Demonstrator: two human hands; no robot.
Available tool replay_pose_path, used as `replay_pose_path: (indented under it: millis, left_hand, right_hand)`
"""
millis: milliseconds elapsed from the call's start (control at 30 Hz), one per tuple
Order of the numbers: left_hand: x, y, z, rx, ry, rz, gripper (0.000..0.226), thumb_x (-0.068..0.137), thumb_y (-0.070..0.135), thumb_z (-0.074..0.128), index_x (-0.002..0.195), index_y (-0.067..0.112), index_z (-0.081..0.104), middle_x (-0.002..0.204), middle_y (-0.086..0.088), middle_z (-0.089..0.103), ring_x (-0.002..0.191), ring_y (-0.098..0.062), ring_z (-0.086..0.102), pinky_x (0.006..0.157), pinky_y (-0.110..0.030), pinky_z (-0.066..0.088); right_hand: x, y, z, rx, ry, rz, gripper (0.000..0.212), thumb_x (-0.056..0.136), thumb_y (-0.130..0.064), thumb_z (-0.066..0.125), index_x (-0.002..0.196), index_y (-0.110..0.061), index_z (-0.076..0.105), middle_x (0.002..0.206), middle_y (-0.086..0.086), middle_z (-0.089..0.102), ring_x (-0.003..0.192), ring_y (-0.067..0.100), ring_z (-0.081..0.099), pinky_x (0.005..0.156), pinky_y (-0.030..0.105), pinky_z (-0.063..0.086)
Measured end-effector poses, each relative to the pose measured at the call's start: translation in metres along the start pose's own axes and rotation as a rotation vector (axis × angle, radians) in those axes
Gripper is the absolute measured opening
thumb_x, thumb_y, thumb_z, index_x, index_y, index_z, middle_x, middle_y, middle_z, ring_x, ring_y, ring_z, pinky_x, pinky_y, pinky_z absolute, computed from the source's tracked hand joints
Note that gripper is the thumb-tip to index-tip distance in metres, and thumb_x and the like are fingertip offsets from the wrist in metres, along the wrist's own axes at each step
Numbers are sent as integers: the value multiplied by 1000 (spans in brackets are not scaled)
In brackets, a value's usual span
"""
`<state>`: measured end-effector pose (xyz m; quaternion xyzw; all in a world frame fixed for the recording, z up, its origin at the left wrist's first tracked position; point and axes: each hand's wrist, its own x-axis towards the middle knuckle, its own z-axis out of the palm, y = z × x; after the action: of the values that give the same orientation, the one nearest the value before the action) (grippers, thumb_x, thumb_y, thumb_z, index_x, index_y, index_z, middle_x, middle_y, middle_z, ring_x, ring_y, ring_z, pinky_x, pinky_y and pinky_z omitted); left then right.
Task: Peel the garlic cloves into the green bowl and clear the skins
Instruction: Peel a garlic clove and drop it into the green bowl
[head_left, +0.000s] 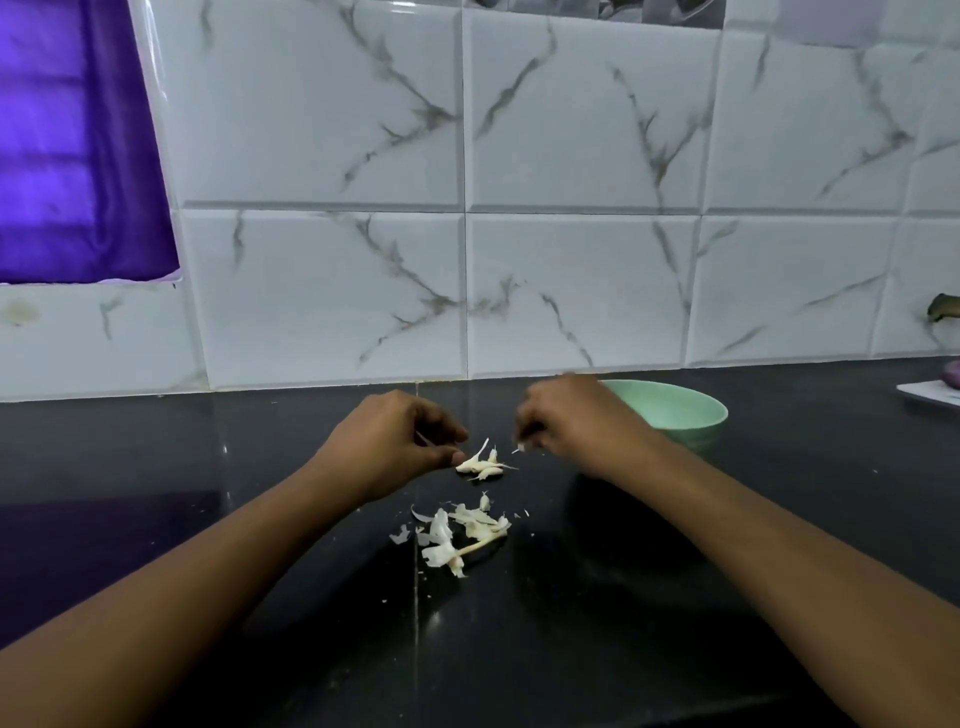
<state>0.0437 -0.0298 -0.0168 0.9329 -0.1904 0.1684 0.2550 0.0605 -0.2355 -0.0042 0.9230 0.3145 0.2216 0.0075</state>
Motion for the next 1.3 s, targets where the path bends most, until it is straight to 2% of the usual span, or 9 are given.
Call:
replay_pose_path:
  millis: [100, 400, 533, 667, 800, 900, 1067, 1200, 1300]
  left_hand:
    - [-2, 2, 4, 20, -19, -3, 20, 78, 33, 77, 97, 33, 73, 87, 18, 71, 82, 7, 64, 82, -29, 54]
    - [-2, 2, 4, 24, 8, -13, 16, 80, 32, 75, 96, 31, 74, 60, 27, 58, 71, 8, 62, 72, -23, 51]
    - [-3, 4, 4, 23, -4, -20, 15, 81, 31, 74, 96, 30, 74, 63, 25, 61, 70, 5, 65, 75, -25, 54]
    - [-6, 3, 7, 39, -55, -27, 19, 80, 34, 75, 98, 31, 73, 74, 23, 64, 77, 7, 63, 81, -29, 54]
    - [-4, 3, 6, -55, -42, 9, 26, 77, 32, 77, 102, 29, 73, 85, 15, 71, 66, 15, 59, 62, -6, 45]
    - [-7, 8, 7, -198, 41, 48, 25, 75, 28, 79, 99, 23, 75, 77, 16, 71, 59, 16, 58, 56, -3, 40]
    - [-9, 15, 9, -389, 209, 111, 15, 75, 24, 78, 90, 26, 76, 67, 18, 71, 55, 12, 58, 56, -5, 41]
    - [-8, 15, 14, -493, 292, 121, 15, 75, 22, 77, 90, 26, 76, 77, 11, 75, 70, 0, 69, 58, -15, 50]
    - [-10, 17, 13, -479, 346, 164, 14, 75, 17, 77, 86, 26, 76, 73, 14, 74, 68, 5, 68, 59, -10, 48]
  right_hand:
    - [2, -7, 13, -228, -167, -119, 24, 83, -15, 59, 102, -21, 71, 102, 5, 66, 99, 27, 61, 70, 29, 40]
    - [1, -5, 11, -249, -129, 4, 25, 87, -13, 56, 108, -19, 68, 109, 5, 64, 105, 26, 59, 71, 28, 38]
    - [2, -12, 23, -297, -177, -90, 22, 87, -10, 52, 104, -12, 66, 106, 10, 63, 101, 31, 60, 75, 34, 44]
    - [-2, 1, 24, 114, -37, 75, 17, 82, -15, 67, 98, -16, 74, 94, 4, 71, 92, 21, 65, 76, 27, 46]
    - [-7, -6, 17, 1014, 53, 335, 9, 84, -1, 66, 91, -5, 72, 72, 5, 67, 65, 12, 65, 65, 20, 57]
    - [-7, -10, 15, 1434, 56, 377, 11, 85, 3, 63, 89, -5, 68, 72, 7, 67, 63, 8, 66, 62, 20, 57]
    - [-4, -12, 8, 1690, 98, 356, 12, 84, 5, 61, 87, -7, 61, 74, 10, 68, 63, 12, 68, 58, 22, 58]
    - [-4, -16, 6, 1723, 84, 322, 12, 85, 6, 59, 84, -6, 58, 75, 12, 68, 60, 11, 66, 57, 22, 57]
    - [-5, -18, 6, 1714, 71, 304, 11, 85, 4, 59, 85, -7, 58, 72, 6, 72, 61, 10, 67, 57, 22, 58]
